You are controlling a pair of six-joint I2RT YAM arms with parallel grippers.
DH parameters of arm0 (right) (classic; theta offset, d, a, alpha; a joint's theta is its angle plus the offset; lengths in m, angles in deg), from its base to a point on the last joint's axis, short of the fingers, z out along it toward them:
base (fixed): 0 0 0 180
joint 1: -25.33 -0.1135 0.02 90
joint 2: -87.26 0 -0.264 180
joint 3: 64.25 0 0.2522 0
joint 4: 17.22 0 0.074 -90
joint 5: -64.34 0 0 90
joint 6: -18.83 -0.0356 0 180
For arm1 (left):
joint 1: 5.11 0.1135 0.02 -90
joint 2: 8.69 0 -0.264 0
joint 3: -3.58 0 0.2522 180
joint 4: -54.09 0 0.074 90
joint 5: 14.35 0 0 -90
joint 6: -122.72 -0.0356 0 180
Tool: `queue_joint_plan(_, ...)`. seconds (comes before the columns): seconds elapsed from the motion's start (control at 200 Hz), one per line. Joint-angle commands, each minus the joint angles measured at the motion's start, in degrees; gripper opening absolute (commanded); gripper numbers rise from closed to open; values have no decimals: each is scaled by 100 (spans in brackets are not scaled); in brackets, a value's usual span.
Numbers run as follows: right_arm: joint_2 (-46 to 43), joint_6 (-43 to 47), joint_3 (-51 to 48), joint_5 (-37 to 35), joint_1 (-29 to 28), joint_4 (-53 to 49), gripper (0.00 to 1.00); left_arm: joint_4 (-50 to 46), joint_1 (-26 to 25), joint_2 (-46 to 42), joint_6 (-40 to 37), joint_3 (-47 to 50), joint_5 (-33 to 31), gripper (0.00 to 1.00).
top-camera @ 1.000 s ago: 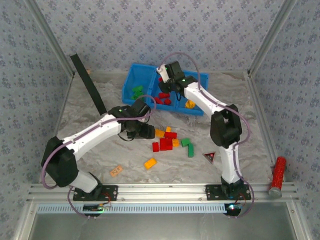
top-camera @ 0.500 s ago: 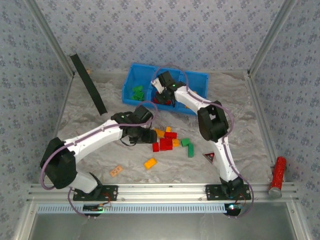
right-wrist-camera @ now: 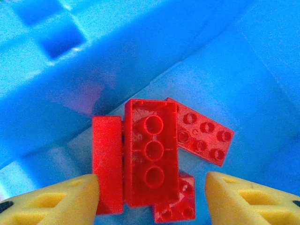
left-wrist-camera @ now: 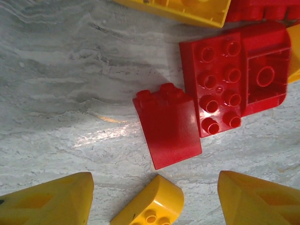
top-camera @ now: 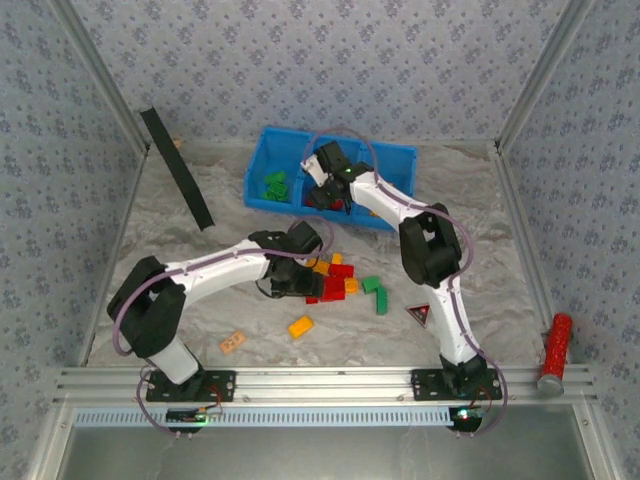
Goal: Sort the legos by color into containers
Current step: Pick up the lego from the center of the table.
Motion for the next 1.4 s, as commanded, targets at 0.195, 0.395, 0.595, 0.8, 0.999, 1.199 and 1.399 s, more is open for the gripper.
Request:
queue_joint_plan(0.195, -1382, -197, -468, 160, -32, -283, 65, 80, -84, 456, -147, -325, 106, 70)
queue_joint_plan(0.395, -2322, -457, -1210, 8, -40, -402, 64, 10, -75, 697, -201, -511, -24, 69)
queue_joint_plan(0.595, -3550, -794, -2380, -207, -58, -443, 64, -33, -61, 804, -197, -477, 20, 65)
queue_joint_plan(0.8, -4648, -777, -3318, -317, 0, -1076, 65, -51, 3, 789, -241, -362, 61, 61)
queue_joint_plan(0.999, -5379, -817, -3684, -190, -118, -1680, 67, 2, 106, 824, -326, -253, 124, 51)
queue_joint_plan(1.199, -6079, -823, -4250, -2, -643, -1788, 73, -16, 197, 950, -440, -282, 169, 49)
queue_joint_plan(1.399, -6980, -129, -5431, 869, -1439, -1309, 76, -8, 257, 1264, -600, -339, 265, 52)
